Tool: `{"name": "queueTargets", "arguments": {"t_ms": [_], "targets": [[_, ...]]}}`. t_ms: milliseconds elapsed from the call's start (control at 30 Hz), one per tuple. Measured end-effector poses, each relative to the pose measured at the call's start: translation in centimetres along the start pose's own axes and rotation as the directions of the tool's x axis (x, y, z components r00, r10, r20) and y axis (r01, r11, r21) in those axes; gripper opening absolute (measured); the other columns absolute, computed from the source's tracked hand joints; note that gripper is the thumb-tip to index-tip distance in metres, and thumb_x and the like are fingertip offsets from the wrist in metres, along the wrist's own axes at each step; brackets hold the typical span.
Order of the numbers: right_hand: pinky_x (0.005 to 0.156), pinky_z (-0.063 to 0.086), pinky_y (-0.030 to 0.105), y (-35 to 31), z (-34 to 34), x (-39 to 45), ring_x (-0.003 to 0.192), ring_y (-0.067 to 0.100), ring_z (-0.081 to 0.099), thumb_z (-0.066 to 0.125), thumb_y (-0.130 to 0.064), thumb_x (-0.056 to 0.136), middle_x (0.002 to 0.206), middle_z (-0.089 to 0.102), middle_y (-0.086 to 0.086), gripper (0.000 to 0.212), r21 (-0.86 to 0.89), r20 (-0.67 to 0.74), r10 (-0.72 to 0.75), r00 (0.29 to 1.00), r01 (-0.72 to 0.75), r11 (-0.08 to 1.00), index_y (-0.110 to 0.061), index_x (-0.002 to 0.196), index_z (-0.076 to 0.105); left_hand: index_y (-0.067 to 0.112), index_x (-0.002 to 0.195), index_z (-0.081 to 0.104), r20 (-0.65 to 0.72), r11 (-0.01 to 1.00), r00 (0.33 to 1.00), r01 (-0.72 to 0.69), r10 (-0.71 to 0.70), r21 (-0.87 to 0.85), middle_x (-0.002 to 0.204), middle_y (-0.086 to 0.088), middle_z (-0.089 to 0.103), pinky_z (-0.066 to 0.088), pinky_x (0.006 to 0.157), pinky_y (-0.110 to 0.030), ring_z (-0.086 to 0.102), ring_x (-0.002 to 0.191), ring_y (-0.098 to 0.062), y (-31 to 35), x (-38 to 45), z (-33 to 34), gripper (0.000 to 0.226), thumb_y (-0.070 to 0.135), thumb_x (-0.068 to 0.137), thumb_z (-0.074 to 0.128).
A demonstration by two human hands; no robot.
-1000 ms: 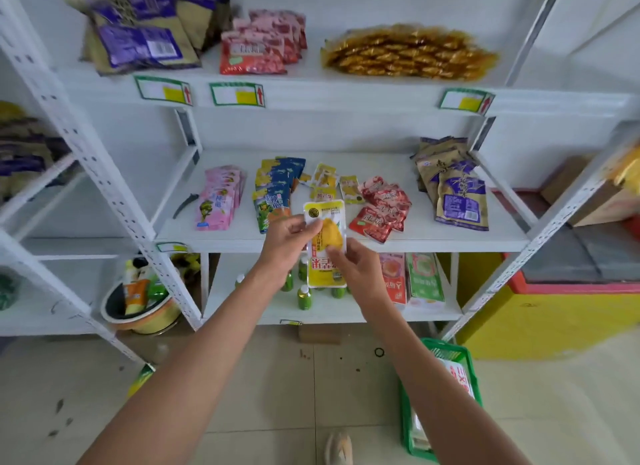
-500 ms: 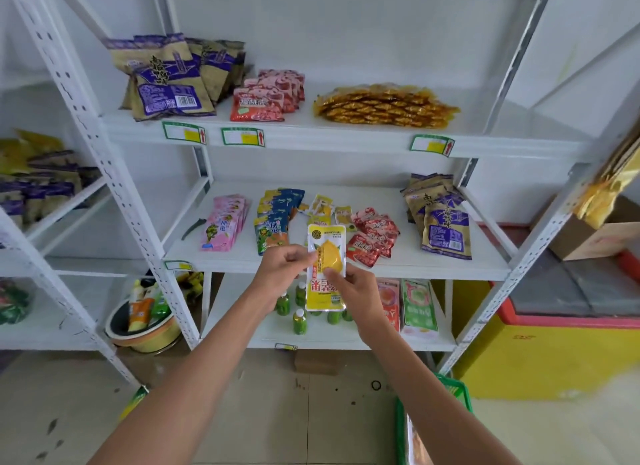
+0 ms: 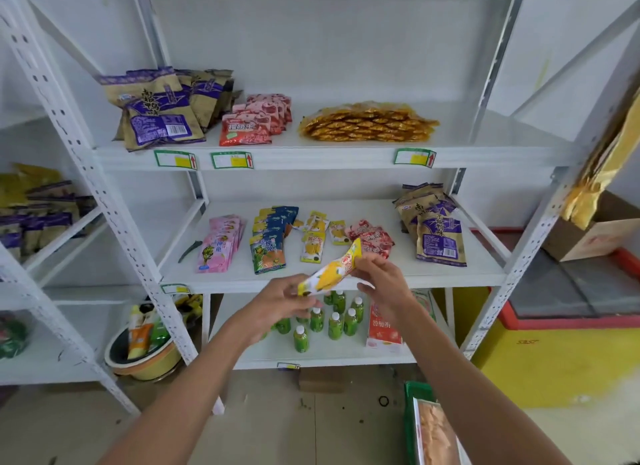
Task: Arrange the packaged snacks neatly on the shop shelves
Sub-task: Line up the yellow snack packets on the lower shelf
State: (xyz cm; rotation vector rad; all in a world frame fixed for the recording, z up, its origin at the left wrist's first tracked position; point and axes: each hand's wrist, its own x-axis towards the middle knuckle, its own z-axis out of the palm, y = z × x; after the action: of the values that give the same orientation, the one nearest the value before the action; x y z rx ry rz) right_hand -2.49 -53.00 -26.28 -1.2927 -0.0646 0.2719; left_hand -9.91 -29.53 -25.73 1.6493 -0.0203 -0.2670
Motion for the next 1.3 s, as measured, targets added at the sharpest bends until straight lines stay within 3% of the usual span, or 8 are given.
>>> {"name": "queueTargets", "arguments": {"t_ms": [133, 233, 400, 633, 867, 1033, 1200, 1300], "targets": [[0.066, 0.054, 0.024, -1.5, 1.0, 1.2, 0.078, 0.015, 0.069, 0.064, -0.013, 0.102, 0.09, 0.073, 0.005, 0.007, -0.051, -0.001, -0.014, 1.0, 0.014, 0.999, -0.015, 0.097, 0.062, 0.021, 0.147, 0.058, 0.277, 0.992, 0.96, 0.069, -0.039, -0.102, 0.144, -0.01, 0.064, 0.047, 0.113, -0.054, 0.062, 0.131, -0.032, -0.7, 0.8, -0.7, 0.058, -0.004, 0.095, 0.067], [0.056, 0.051, 0.022, -2.6, 0.6, 1.9, 0.069, 0.015, 0.064, 0.063, -0.007, 0.102, 0.091, 0.07, 0.011, 0.003, -0.139, 0.004, -0.068, 0.998, 0.068, 0.988, -0.008, 0.104, 0.065, 0.023, 0.156, 0.047, 0.459, 0.966, 0.888, 0.133, -0.016, -0.224, 0.155, -0.014, 0.053, 0.041, 0.116, -0.055, 0.05, 0.142, -0.038, -1.0, 1.2, -1.2, 0.067, 0.016, 0.094, 0.073], [0.059, 0.054, 0.023, -2.3, 1.1, 2.2, 0.073, 0.013, 0.068, 0.07, -0.008, 0.098, 0.095, 0.078, 0.011, 0.015, -0.405, 0.067, -0.137, 0.988, 0.152, 0.901, -0.014, 0.112, 0.07, 0.017, 0.133, 0.067, 0.003, 0.992, 1.0, -0.001, 0.002, -0.124, 0.132, -0.011, 0.072, 0.056, 0.1, -0.042, 0.071, 0.118, -0.029, 0.6, 2.1, 0.7, 0.035, 0.035, 0.104, 0.061], [0.059, 0.056, 0.026, -0.7, 1.5, 1.4, 0.08, 0.015, 0.074, 0.072, -0.02, 0.099, 0.101, 0.079, 0.008, 0.027, -0.402, 0.042, -0.157, 0.987, 0.161, 0.901, -0.013, 0.125, 0.067, 0.009, 0.099, 0.077, -0.322, 0.994, 0.943, -0.098, 0.08, -0.04, 0.087, -0.003, 0.079, 0.06, 0.067, -0.024, 0.072, 0.078, -0.016, 0.6, 3.2, 1.8, 0.005, 0.01, 0.096, 0.073], [0.058, 0.053, 0.029, 2.3, 1.2, -0.6, 0.072, 0.015, 0.067, 0.074, -0.014, 0.096, 0.085, 0.078, -0.002, 0.007, -0.398, 0.067, -0.086, 0.994, 0.105, 0.911, -0.02, 0.097, 0.077, 0.009, 0.107, 0.076, -0.433, 0.991, 0.899, -0.108, 0.061, -0.085, 0.095, -0.005, 0.079, 0.062, 0.075, -0.03, 0.073, 0.088, -0.018, -0.2, 3.7, 1.0, 0.012, 0.013, 0.096, 0.074], [0.055, 0.049, 0.023, 2.7, 2.2, -0.8, 0.056, 0.007, 0.059, 0.073, -0.008, 0.096, 0.078, 0.077, -0.003, 0.011, -0.355, -0.05, -0.164, 0.985, 0.136, 0.925, -0.017, 0.093, 0.079, 0.025, 0.104, 0.065, -0.597, 0.991, 0.792, -0.069, 0.123, 0.112, 0.094, -0.002, 0.067, 0.058, 0.075, -0.04, 0.068, 0.086, -0.02, -1.5, 3.9, 1.5, 0.029, 0.03, 0.085, 0.087], [0.06, 0.048, 0.026, 3.9, 3.6, -1.2, 0.064, 0.005, 0.062, 0.065, -0.021, 0.102, 0.083, 0.075, -0.003, 0.014, -0.534, 0.014, -0.295, 0.955, 0.256, 0.806, -0.021, 0.1, 0.079, 0.02, 0.115, 0.064, -0.369, 0.998, 0.929, -0.034, 0.012, -0.054, 0.112, -0.003, 0.072, 0.063, 0.077, -0.035, 0.073, 0.102, -0.016, -1.2, 3.5, 3.4, 0.033, 0.05, 0.1, 0.064], [0.064, 0.049, 0.031, 4.7, 4.4, -1.5, 0.07, 0.014, 0.063, 0.059, -0.025, 0.106, 0.081, 0.069, 0.006, 0.02, -0.552, 0.073, -0.292, 0.954, 0.283, 0.785, -0.015, 0.104, 0.077, 0.019, 0.105, 0.069, -0.391, 0.997, 0.92, -0.03, 0.002, -0.067, 0.101, -0.005, 0.078, 0.059, 0.081, -0.04, 0.075, 0.098, -0.028, -1.9, 3.8, 2.7, 0.024, 0.037, 0.108, 0.054]]}}
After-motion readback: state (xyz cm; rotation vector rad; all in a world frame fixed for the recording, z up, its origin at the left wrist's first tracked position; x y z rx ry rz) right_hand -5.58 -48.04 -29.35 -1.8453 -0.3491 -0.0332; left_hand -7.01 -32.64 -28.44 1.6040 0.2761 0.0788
